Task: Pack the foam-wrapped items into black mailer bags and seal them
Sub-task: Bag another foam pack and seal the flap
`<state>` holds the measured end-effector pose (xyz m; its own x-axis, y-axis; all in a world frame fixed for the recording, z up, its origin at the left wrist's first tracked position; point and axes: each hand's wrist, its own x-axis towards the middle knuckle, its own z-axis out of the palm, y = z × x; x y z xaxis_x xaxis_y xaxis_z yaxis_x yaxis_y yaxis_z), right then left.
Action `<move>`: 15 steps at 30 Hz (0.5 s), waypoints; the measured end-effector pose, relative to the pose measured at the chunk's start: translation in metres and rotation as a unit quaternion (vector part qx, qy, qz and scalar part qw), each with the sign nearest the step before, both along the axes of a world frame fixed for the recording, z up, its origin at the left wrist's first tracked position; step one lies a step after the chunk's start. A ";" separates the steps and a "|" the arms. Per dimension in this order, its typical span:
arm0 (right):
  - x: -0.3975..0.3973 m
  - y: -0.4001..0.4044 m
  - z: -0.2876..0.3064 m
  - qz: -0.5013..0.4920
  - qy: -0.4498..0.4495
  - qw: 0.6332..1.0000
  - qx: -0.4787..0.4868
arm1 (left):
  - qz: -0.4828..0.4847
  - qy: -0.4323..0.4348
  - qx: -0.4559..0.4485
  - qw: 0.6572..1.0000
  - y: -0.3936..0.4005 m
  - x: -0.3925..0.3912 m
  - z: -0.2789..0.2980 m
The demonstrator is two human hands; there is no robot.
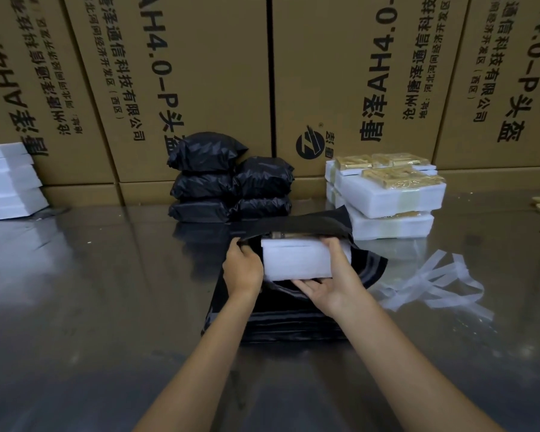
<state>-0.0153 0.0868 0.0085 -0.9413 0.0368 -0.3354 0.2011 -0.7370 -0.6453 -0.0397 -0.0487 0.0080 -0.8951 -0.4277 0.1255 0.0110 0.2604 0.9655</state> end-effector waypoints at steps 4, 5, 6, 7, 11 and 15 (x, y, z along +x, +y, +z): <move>-0.014 -0.002 0.005 -0.010 0.005 1.000 -0.025 | -0.049 0.046 -0.131 0.989 -0.010 0.008 -0.010; -0.019 -0.002 0.006 -0.015 0.009 0.999 -0.028 | -0.059 0.056 -0.152 0.985 -0.014 0.011 -0.010; -0.024 -0.002 0.006 -0.022 0.012 0.999 -0.029 | -0.064 0.066 -0.169 0.981 -0.019 0.014 -0.009; -0.030 -0.001 0.004 -0.031 0.015 0.999 -0.033 | -0.065 0.074 -0.185 0.978 -0.025 0.017 -0.008; -0.043 0.007 -0.015 -0.054 0.035 0.995 -0.075 | -0.063 0.074 -0.261 0.961 -0.048 0.025 -0.006; -0.037 0.015 -0.035 -0.076 -0.010 0.996 -0.042 | -0.055 0.073 -0.286 0.954 -0.054 0.030 -0.012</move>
<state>-0.0520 0.1017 -0.0265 -0.9205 0.1495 -0.3611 0.0947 -0.8110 -0.5774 -0.0098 -0.1027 -0.0038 -0.8856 -0.1567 0.4372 0.1922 0.7333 0.6522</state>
